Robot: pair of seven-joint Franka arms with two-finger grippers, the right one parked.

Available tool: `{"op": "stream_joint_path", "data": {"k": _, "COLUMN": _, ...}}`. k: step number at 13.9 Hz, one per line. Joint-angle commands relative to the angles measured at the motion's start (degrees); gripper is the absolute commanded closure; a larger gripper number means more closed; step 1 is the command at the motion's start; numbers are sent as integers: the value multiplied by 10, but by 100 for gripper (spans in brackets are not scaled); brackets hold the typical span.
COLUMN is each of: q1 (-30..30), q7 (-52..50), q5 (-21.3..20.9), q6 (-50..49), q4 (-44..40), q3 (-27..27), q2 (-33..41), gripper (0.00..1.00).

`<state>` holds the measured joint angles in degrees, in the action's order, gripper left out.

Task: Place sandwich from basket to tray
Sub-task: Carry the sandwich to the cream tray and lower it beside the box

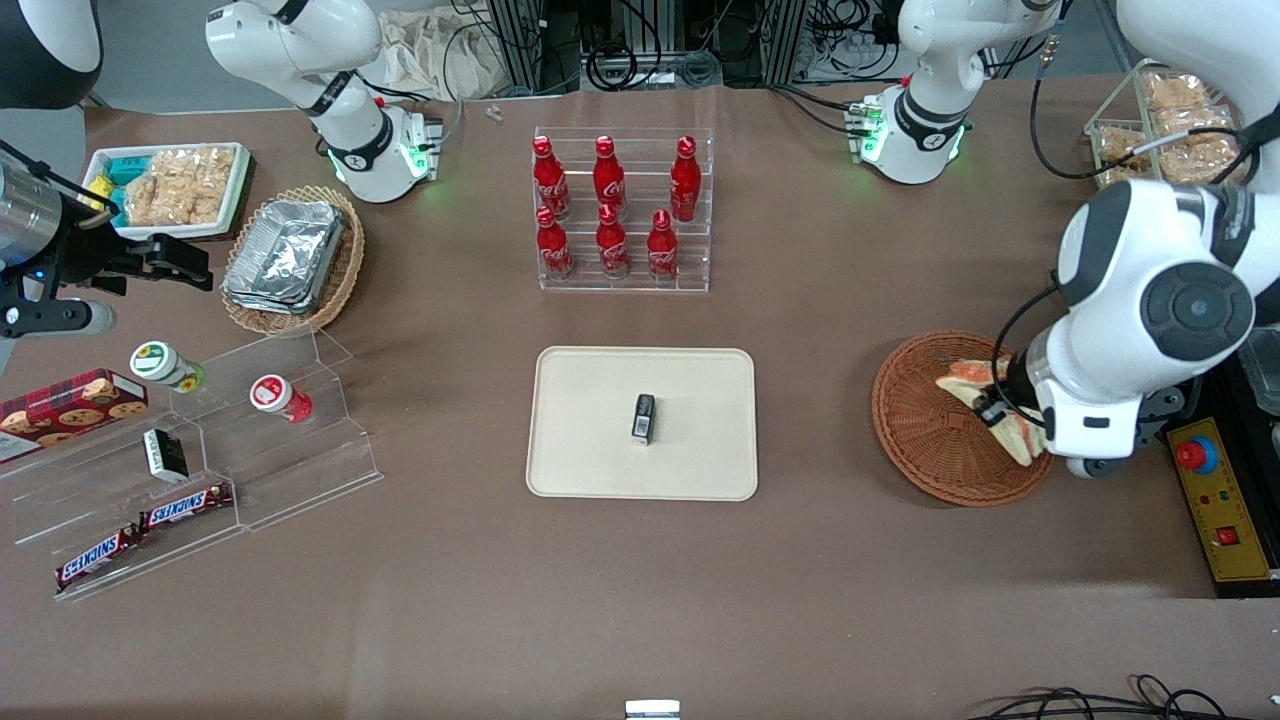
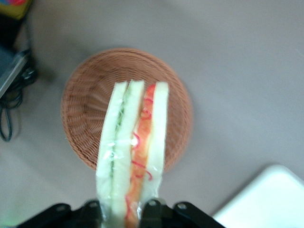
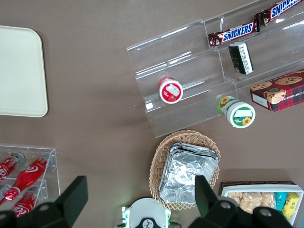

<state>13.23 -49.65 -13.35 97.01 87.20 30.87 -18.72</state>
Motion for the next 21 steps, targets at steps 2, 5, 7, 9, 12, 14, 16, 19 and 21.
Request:
{"op": "stream_joint_path", "data": {"k": 2, "q1": -53, "q7": 42, "q5": 30, "q6": 24, "q4": -7, "q3": 56, "q2": -34, "gripper": 100}}
{"op": "stream_joint_path", "data": {"k": 5, "q1": -115, "q7": 46, "q5": 27, "q6": 139, "q4": 57, "q3": 55, "q2": -81, "gripper": 100}}
{"op": "stream_joint_path", "data": {"k": 7, "q1": -145, "q7": 42, "q5": 21, "q6": 200, "q4": 54, "q3": 51, "q2": -145, "gripper": 100}}
{"op": "stream_joint_path", "data": {"k": 9, "q1": -160, "q7": 36, "q5": -30, "q6": 251, "q4": 54, "q3": 51, "q2": -197, "gripper": 100}}
{"op": "stream_joint_path", "data": {"k": 12, "q1": -185, "q7": 2, "q5": -101, "q6": 271, "q4": 48, "q3": 49, "q2": -239, "gripper": 100}}
{"op": "stream_joint_path", "data": {"k": 14, "q1": -185, "q7": 1, "q5": -114, "q6": 276, "q4": 46, "q3": 49, "q2": -252, "gripper": 100}}
{"op": "stream_joint_path", "data": {"k": 16, "q1": -185, "q7": 5, "q5": -115, "q6": 284, "q4": 38, "q3": 49, "q2": -265, "gripper": 100}}
{"op": "stream_joint_path", "data": {"k": 19, "q1": -186, "q7": 11, "q5": -147, "q6": 301, "q4": 14, "q3": 49, "q2": -296, "gripper": 81}}
{"op": "stream_joint_path", "data": {"k": 21, "q1": -186, "q7": 7, "q5": -178, "q6": 301, "q4": 13, "q3": 49, "q2": -303, "gripper": 39}}
